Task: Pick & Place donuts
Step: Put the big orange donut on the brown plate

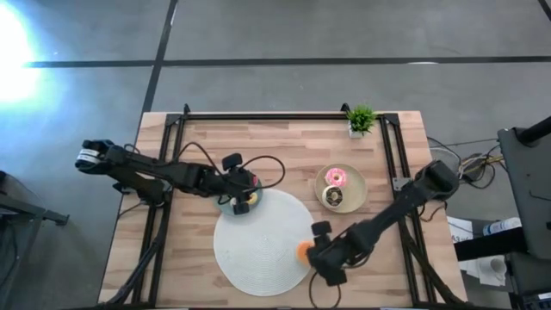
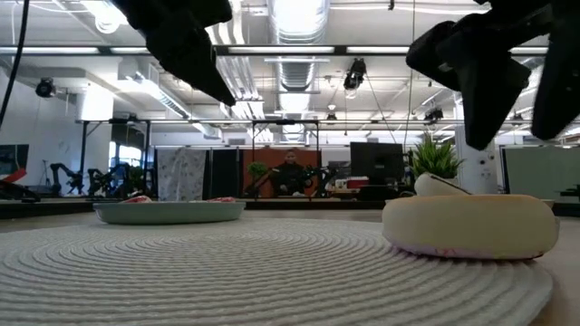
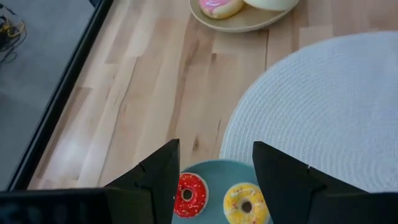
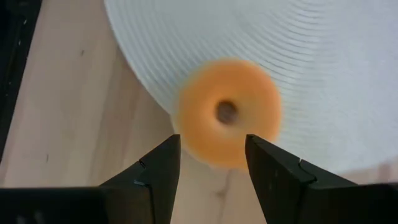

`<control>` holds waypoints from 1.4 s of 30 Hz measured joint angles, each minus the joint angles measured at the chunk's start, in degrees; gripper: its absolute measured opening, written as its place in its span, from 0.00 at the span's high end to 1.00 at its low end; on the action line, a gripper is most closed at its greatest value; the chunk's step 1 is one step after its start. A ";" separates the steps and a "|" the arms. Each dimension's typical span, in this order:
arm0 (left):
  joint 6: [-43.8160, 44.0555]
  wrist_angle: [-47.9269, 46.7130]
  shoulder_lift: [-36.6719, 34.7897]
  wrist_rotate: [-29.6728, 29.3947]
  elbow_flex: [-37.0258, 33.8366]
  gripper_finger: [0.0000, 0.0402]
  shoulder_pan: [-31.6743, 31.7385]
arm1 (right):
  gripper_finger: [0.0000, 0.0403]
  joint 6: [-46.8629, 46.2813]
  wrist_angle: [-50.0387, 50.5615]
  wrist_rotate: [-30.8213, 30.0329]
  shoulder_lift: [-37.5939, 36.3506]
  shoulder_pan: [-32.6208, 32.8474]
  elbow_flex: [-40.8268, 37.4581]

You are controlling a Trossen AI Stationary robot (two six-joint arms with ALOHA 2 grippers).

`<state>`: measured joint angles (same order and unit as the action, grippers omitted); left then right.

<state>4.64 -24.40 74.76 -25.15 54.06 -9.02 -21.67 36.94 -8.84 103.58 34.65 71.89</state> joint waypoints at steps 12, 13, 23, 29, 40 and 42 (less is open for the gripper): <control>-1.15 -0.69 0.09 0.05 -0.02 0.56 -0.11 | 0.58 0.62 -3.80 0.14 7.38 0.00 2.80; -1.15 -0.84 0.09 0.03 -0.02 0.56 -0.12 | 0.58 0.51 -4.02 0.47 7.82 0.01 2.80; -1.20 -1.93 0.09 0.04 -0.04 0.56 -0.17 | 0.64 -6.23 -4.78 3.76 9.63 -0.28 2.75; -1.24 -1.84 0.09 0.02 -0.04 0.56 -0.15 | 0.87 -10.59 -4.63 4.63 9.40 -1.66 2.67; -2.27 -1.18 0.09 -0.45 -0.04 0.56 -0.21 | 0.97 -23.84 11.33 -7.77 -5.59 -5.77 2.34; -2.60 0.70 0.09 -1.14 -0.04 0.56 -0.42 | 0.97 -30.28 13.58 -12.64 -11.38 -7.70 0.93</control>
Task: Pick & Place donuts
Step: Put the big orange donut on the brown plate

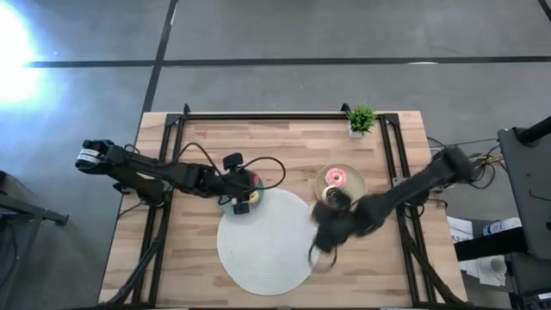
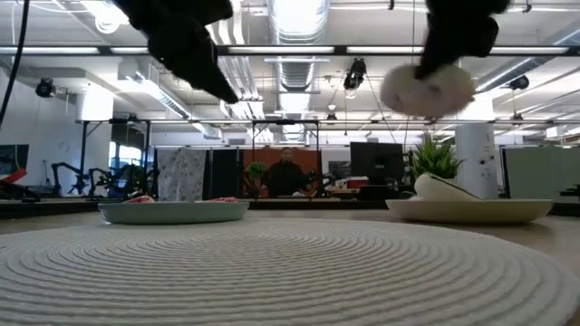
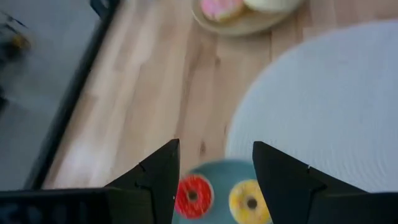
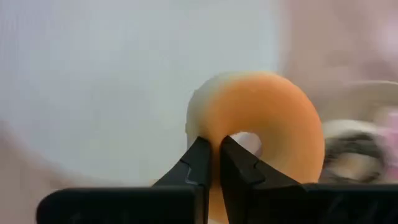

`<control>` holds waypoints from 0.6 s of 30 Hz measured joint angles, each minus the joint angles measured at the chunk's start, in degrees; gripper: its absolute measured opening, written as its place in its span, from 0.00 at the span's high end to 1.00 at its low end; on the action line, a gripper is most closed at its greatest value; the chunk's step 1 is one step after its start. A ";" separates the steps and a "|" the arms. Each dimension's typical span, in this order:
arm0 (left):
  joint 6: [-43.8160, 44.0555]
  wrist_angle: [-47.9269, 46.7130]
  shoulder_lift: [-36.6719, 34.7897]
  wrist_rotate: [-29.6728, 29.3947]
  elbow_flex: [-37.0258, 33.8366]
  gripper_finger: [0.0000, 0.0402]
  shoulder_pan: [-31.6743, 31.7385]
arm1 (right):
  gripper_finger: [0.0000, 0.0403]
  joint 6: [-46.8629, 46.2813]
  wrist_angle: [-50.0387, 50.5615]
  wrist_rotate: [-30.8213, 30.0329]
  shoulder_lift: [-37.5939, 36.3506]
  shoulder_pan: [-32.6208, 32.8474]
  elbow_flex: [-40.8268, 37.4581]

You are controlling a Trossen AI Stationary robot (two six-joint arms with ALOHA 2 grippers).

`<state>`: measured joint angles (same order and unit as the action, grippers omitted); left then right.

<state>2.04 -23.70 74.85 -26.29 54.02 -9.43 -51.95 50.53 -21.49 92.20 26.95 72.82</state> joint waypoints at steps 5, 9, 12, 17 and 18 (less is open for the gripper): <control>-3.70 12.16 0.00 -8.40 -0.02 0.56 -2.12 | 0.97 -25.73 -6.35 -19.73 -16.41 -5.20 -9.03; -9.07 28.17 1.18 -13.73 -0.02 0.56 -3.78 | 0.97 -31.39 -27.46 -34.19 -25.98 -6.82 -20.22; -14.57 40.78 4.12 -13.96 -0.02 0.56 -3.83 | 0.97 -28.02 -48.87 -37.57 -29.44 -8.58 -28.25; -19.98 56.38 11.63 -13.13 1.11 0.56 -2.54 | 0.97 -15.75 -81.09 -39.81 -29.36 -10.74 -37.22; -19.84 57.66 13.00 -12.73 1.76 0.56 -2.31 | 0.97 -14.18 -84.83 -39.90 -28.86 -11.18 -38.08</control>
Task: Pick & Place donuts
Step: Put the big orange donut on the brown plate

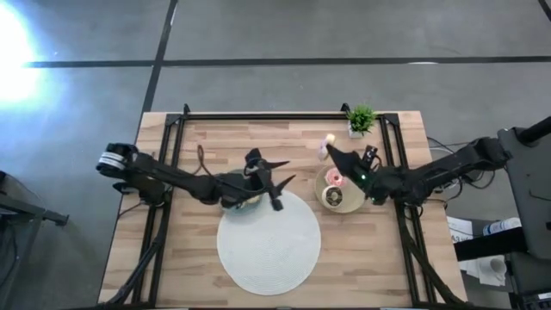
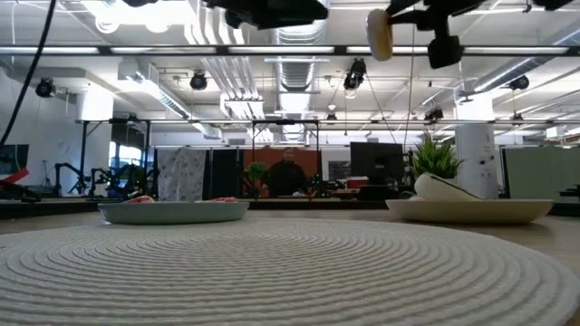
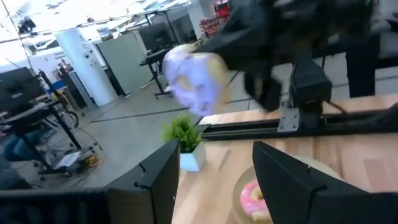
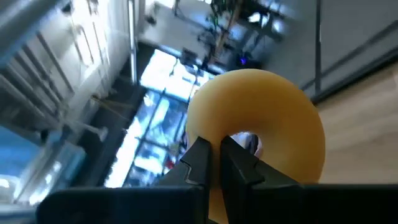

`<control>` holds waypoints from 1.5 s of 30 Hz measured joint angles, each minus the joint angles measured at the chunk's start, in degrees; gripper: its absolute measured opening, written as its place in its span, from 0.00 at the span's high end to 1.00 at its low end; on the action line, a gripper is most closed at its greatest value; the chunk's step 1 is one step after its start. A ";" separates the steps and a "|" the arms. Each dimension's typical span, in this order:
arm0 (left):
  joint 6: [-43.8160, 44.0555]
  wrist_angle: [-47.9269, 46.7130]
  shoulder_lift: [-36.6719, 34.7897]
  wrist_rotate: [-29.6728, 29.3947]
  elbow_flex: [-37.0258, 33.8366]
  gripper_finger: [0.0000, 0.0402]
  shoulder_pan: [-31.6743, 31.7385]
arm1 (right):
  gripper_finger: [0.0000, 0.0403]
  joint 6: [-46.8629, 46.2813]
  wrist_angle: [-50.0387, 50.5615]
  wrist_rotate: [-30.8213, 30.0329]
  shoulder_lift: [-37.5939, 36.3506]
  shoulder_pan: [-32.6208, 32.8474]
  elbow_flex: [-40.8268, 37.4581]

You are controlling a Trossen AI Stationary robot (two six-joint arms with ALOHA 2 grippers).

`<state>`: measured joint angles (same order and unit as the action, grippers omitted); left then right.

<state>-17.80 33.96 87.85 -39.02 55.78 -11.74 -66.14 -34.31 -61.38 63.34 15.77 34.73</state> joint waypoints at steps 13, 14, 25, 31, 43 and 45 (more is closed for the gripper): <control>10.32 0.79 10.41 6.14 12.18 0.56 4.95 | 0.97 -4.69 -4.32 3.54 4.25 -0.57 -1.37; 11.03 0.32 10.76 6.76 12.58 0.56 5.12 | 0.97 -4.71 -4.26 3.56 4.23 -0.57 -1.37; 14.71 -0.99 14.47 7.84 14.38 0.56 7.15 | 0.97 -6.15 -5.13 4.48 4.27 -1.12 -1.37; 10.72 -1.71 15.17 6.18 16.53 0.57 8.21 | 0.97 -6.35 -5.31 4.65 4.27 -1.27 -1.33; 6.91 -10.16 15.11 7.65 17.34 0.97 9.28 | 0.82 -5.71 2.54 14.33 -2.63 -1.25 -3.66; 4.90 -11.54 15.08 7.84 17.26 0.98 9.28 | 0.75 -9.93 10.51 18.67 -5.95 -1.25 -3.66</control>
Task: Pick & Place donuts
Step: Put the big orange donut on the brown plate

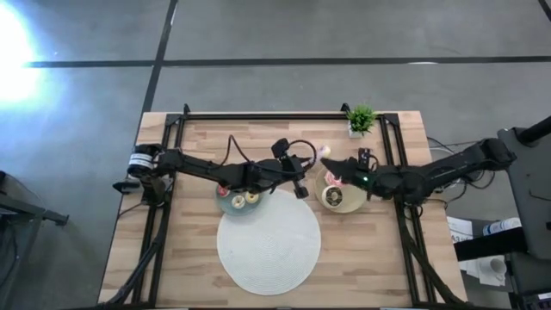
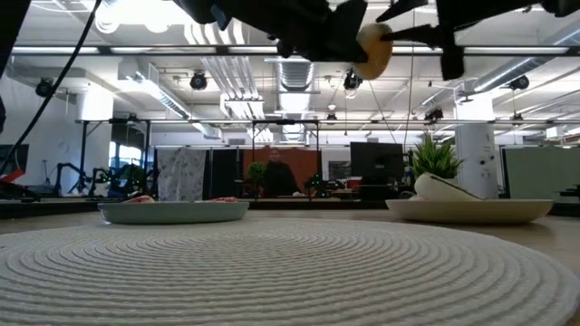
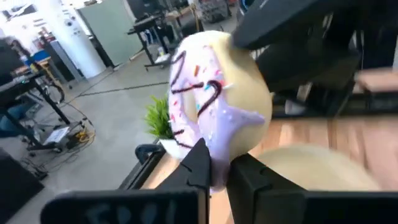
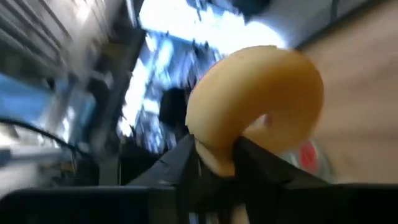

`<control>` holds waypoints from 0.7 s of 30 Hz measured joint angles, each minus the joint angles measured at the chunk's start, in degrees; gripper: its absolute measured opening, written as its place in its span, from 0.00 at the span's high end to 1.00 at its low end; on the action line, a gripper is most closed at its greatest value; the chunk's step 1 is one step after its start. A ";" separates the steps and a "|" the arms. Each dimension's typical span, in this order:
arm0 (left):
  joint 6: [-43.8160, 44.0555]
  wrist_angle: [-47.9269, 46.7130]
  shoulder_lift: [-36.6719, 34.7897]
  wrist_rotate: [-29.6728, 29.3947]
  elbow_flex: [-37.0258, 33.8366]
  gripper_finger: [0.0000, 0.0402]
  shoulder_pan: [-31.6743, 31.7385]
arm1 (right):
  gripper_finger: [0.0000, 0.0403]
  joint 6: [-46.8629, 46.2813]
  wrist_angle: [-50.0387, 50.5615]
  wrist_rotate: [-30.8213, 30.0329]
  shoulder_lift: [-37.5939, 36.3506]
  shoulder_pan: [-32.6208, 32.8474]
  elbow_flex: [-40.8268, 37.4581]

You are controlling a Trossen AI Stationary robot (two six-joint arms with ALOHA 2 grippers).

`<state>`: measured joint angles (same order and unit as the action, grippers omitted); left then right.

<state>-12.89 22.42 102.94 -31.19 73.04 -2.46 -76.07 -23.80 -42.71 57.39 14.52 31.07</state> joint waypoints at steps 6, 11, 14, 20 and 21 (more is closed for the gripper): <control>-7.53 -8.58 0.02 -0.75 -0.16 0.98 0.23 | 0.56 -1.41 30.18 17.57 -11.26 0.18 2.30; -17.09 -13.92 0.04 1.89 -0.32 0.98 -0.31 | 0.51 -2.06 52.02 22.52 -15.31 -0.28 8.06; -25.02 -12.92 0.04 1.91 -0.70 0.98 -1.08 | 0.51 -8.42 61.21 23.72 -15.79 -2.41 9.98; -36.91 -12.31 0.04 2.02 -0.83 0.98 -2.25 | 0.51 -11.02 57.66 26.28 -16.96 -7.34 9.21; -39.24 -12.10 0.04 2.12 -1.10 0.98 -2.49 | 0.51 -11.24 57.28 27.02 -16.88 -8.51 9.15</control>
<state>-52.13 10.32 102.98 -29.07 71.94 -4.95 -87.31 33.48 -15.69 40.51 6.01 40.22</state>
